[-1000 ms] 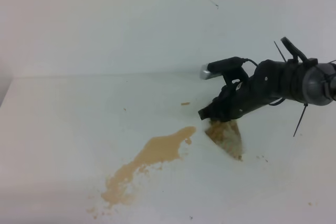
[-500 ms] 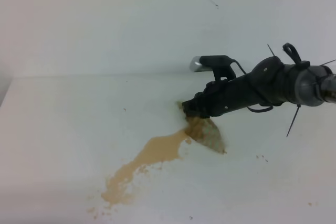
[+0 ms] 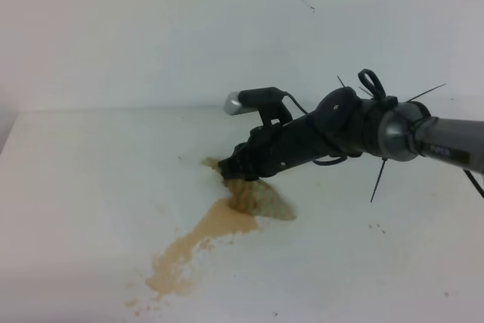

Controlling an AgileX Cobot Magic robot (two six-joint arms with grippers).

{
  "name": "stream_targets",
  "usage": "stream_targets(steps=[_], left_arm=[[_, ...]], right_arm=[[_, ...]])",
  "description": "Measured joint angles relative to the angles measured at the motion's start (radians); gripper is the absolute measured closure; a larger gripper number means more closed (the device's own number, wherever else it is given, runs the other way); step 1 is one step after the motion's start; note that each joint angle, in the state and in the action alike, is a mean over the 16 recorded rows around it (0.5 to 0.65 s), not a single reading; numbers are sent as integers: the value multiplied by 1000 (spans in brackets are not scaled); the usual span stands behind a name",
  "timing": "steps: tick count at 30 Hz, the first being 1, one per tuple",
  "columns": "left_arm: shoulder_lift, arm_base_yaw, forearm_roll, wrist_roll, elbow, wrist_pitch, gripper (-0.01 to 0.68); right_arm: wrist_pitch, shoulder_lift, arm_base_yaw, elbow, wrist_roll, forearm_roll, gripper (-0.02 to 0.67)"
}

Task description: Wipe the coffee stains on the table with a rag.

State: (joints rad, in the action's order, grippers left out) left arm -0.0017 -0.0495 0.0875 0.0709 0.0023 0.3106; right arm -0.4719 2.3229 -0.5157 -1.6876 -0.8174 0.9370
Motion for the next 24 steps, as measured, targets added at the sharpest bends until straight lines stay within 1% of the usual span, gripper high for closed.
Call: stream_targets(steps=[13,24], left_arm=[[0,0,0,0,0,0,675],[2,0,0,0,-2,1,675]], right_arm=[[-1,16,-77,-8,-1,12,619],[4,17,-129,-9,-9,56,619]])
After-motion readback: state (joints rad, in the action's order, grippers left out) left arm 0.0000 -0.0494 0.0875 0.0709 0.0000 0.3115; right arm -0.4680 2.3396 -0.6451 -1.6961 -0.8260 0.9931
